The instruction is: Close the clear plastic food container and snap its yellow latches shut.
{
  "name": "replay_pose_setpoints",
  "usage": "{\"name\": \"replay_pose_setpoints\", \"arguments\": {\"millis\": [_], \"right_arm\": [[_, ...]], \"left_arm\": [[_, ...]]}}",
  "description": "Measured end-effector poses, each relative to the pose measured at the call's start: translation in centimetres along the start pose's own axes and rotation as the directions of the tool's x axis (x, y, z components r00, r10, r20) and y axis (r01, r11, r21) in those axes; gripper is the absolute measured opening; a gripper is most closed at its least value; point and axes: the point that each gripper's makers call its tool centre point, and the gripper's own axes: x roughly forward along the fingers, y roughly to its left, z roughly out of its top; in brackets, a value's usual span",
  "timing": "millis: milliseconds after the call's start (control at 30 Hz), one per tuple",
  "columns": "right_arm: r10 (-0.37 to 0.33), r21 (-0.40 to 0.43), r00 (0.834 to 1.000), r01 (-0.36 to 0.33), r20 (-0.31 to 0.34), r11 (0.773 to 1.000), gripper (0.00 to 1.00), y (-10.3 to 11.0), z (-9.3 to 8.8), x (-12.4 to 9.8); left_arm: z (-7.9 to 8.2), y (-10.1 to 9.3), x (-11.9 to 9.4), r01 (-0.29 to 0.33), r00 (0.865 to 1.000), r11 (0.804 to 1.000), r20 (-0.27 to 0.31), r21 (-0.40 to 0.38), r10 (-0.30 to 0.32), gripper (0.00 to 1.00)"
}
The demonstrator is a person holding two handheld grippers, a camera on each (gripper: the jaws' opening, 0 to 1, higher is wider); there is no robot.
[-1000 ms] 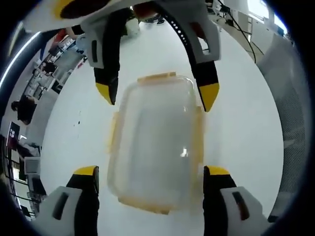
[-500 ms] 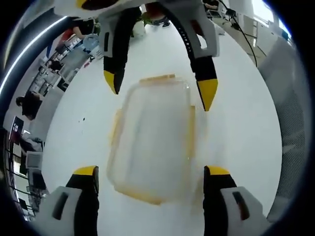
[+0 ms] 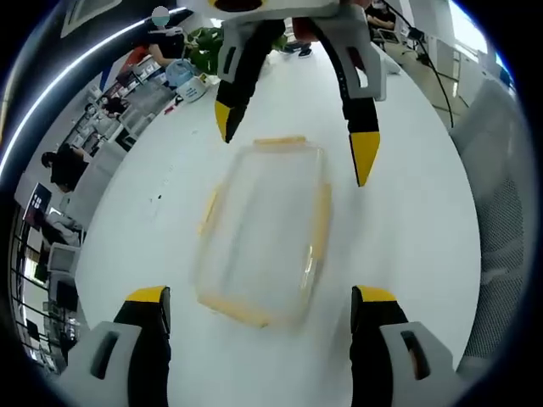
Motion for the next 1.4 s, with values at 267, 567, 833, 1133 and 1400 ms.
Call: {"name": "replay_pose_setpoints", "arguments": {"millis": [267, 567, 833, 1133, 1400], "right_arm": [[-0.021, 0.052, 0.999, 0.019, 0.035, 0.998, 0.88, 0.7, -0.4, -0.9], [-0.048, 0.102, 0.997, 0.041, 0.066, 0.994, 0.88, 1.4, -0.7, -2.0], [-0.074, 0.134, 0.993, 0.062, 0.087, 0.989, 0.88, 1.9, -1.1, -2.9], [-0.104, 0.186, 0.988, 0.082, 0.112, 0.979, 0.88, 3.3, -2.0, -3.4], [-0.135, 0.245, 0.979, 0.094, 0.155, 0.965, 0.87, 4.3, -2.4, -3.8]], "left_arm": [[-0.9, -0.2, -1.3, -0.041, 0.999, 0.998, 0.017, -0.040, 0.041, 0.90], [-1.4, -1.2, -2.6, -0.046, 0.999, 0.995, 0.022, -0.084, 0.048, 0.90], [-1.3, -1.7, -3.6, -0.055, 0.998, 0.992, 0.037, -0.115, 0.059, 0.89], [-2.3, -2.6, -4.4, -0.059, 0.996, 0.979, 0.049, -0.195, 0.070, 0.89], [-3.0, -3.3, -5.1, -0.075, 0.994, 0.970, 0.055, -0.232, 0.090, 0.88]]}}
